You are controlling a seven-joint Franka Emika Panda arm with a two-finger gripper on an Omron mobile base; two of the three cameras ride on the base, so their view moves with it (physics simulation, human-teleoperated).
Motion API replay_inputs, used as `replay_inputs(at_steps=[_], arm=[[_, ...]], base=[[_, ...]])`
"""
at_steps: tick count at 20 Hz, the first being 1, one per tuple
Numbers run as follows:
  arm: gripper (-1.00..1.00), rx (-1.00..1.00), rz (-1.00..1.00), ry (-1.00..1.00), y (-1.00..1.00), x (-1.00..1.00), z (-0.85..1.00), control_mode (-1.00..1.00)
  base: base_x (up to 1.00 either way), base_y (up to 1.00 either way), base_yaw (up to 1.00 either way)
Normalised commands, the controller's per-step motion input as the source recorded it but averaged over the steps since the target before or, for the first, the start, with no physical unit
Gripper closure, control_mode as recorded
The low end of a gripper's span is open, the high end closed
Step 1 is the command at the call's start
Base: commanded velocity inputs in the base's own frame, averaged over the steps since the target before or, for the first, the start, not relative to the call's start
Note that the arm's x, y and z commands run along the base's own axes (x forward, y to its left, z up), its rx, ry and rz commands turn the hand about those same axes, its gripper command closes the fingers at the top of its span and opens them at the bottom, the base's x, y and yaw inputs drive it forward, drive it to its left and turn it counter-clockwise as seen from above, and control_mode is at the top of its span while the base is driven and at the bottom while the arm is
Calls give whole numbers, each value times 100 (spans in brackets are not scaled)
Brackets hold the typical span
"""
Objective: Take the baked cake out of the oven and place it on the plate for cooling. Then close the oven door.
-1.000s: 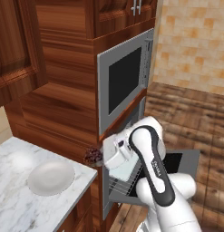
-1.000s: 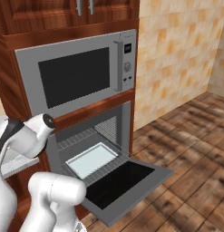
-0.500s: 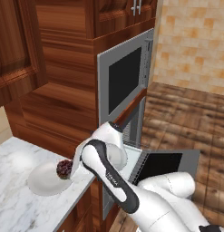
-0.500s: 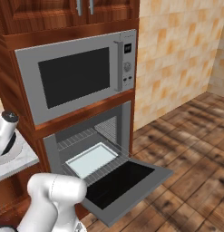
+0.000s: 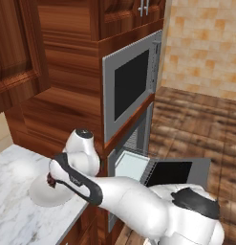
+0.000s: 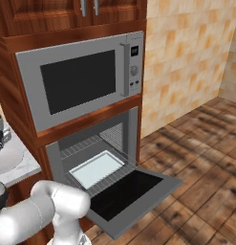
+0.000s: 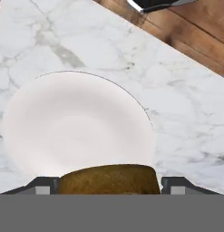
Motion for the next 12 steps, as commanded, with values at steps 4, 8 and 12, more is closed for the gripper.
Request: replay_inputs(at_steps=[4, 8, 12], arm=[[100, -25, -26, 14, 54, 40, -30, -100], [100, -16, -23, 8, 59, 31, -36, -100], [100, -6, -21, 2, 77, 15, -24, -100]], base=[[0, 0, 0], [0, 0, 0], [0, 0, 0]])
